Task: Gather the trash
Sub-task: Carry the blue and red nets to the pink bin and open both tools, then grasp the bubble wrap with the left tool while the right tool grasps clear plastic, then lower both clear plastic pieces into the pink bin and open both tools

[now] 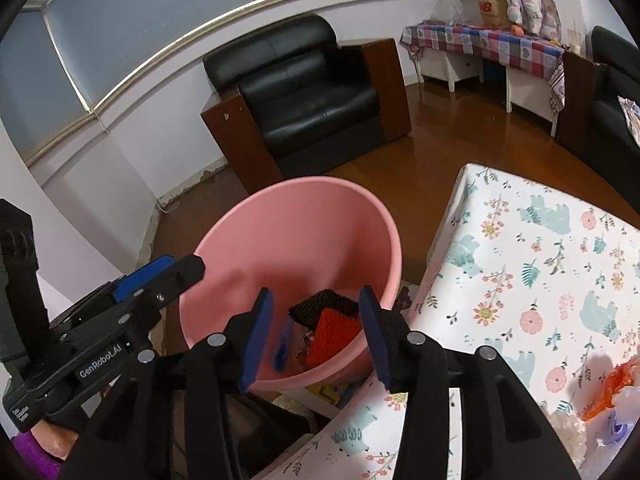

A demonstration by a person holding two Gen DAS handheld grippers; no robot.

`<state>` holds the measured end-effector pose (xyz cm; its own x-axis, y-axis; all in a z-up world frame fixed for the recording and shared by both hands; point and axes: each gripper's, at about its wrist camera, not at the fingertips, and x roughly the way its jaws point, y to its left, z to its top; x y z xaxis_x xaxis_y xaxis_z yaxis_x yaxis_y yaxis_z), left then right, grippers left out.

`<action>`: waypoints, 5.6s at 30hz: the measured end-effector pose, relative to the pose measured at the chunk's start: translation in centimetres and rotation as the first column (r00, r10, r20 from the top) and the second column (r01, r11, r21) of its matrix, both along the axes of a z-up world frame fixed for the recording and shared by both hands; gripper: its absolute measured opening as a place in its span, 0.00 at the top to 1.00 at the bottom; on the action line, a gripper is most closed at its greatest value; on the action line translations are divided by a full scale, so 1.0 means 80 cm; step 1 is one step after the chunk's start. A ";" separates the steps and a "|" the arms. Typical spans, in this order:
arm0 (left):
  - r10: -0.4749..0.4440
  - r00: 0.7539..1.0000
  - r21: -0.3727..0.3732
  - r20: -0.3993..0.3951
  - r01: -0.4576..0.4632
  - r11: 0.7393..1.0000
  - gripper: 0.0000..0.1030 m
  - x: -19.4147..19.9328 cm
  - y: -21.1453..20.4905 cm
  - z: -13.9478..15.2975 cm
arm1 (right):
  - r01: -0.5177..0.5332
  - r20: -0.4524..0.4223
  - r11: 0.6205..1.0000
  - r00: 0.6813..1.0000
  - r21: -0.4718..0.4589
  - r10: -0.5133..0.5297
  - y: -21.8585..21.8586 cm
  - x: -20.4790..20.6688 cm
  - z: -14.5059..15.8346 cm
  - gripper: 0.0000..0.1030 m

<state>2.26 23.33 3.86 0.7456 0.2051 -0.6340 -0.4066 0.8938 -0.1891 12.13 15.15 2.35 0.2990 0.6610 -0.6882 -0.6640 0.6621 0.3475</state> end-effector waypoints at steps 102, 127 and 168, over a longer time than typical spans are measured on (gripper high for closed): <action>-0.270 0.960 0.066 0.073 0.266 0.962 0.91 0.008 -0.137 0.044 | 0.160 0.045 0.982 0.985 0.103 -0.165 -0.220 -0.029 0.031 0.86; -0.025 1.000 0.071 0.004 0.025 0.997 0.91 -0.013 0.002 -0.012 | -0.013 -0.029 0.999 1.000 -0.031 0.012 0.027 0.007 -0.015 0.84; -0.082 0.997 -0.044 0.011 0.083 0.996 0.62 -0.003 -0.035 0.012 | 0.117 0.035 0.984 0.992 0.136 -0.123 -0.141 -0.031 0.031 0.42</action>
